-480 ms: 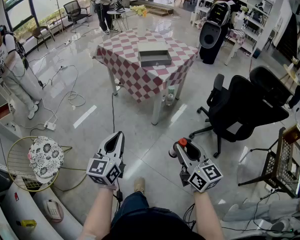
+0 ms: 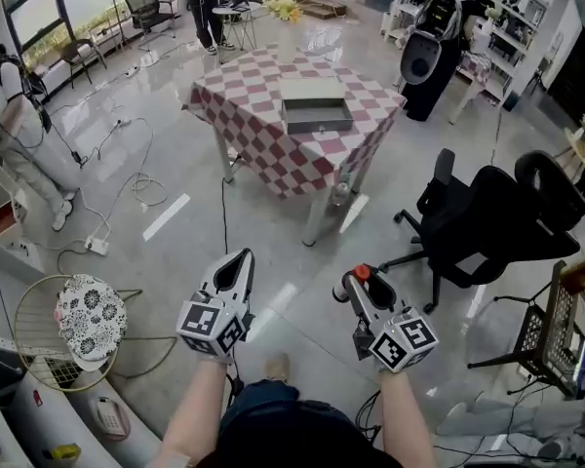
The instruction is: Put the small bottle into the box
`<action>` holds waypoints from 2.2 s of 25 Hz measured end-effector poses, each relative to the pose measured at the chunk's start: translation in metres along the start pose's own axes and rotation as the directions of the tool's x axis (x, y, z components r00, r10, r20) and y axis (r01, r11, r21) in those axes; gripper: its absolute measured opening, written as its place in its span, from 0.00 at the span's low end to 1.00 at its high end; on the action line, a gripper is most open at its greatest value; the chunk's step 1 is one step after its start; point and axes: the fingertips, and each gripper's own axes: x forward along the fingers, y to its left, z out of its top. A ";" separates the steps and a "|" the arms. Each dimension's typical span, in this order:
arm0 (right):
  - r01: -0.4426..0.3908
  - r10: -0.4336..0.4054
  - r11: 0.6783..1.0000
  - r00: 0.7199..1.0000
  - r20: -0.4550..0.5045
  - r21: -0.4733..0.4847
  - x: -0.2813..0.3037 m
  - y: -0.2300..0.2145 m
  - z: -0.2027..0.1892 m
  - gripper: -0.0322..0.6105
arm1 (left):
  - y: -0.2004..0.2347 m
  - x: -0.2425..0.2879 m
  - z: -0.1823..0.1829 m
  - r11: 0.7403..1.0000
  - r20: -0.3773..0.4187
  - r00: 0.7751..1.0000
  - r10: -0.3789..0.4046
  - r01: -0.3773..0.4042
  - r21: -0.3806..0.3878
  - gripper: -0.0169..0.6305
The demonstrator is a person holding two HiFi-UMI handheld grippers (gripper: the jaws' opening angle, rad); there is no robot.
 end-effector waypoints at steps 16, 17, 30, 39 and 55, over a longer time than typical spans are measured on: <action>0.030 -0.031 0.999 0.999 0.028 0.041 0.084 -0.025 0.009 0.28 | 0.062 0.061 0.005 0.999 -0.030 0.999 -0.040 0.041 0.008 0.03; 0.029 -0.030 0.999 0.999 0.027 0.043 0.088 -0.028 0.010 0.28 | 0.064 0.065 0.005 0.999 -0.030 0.999 -0.039 0.040 0.008 0.03; -0.010 0.009 0.998 1.000 0.020 0.058 0.163 -0.081 0.027 0.28 | 0.097 0.140 0.003 1.000 -0.052 0.998 -0.023 0.023 0.002 0.03; -0.044 0.044 0.998 0.999 0.004 0.053 0.229 -0.136 0.049 0.28 | 0.120 0.226 0.007 1.000 -0.058 0.998 -0.022 0.023 0.003 0.03; -0.135 0.137 0.990 0.989 -0.052 0.048 0.330 -0.213 0.070 0.28 | 0.164 0.340 0.008 0.999 -0.056 0.997 0.049 -0.050 -0.009 0.03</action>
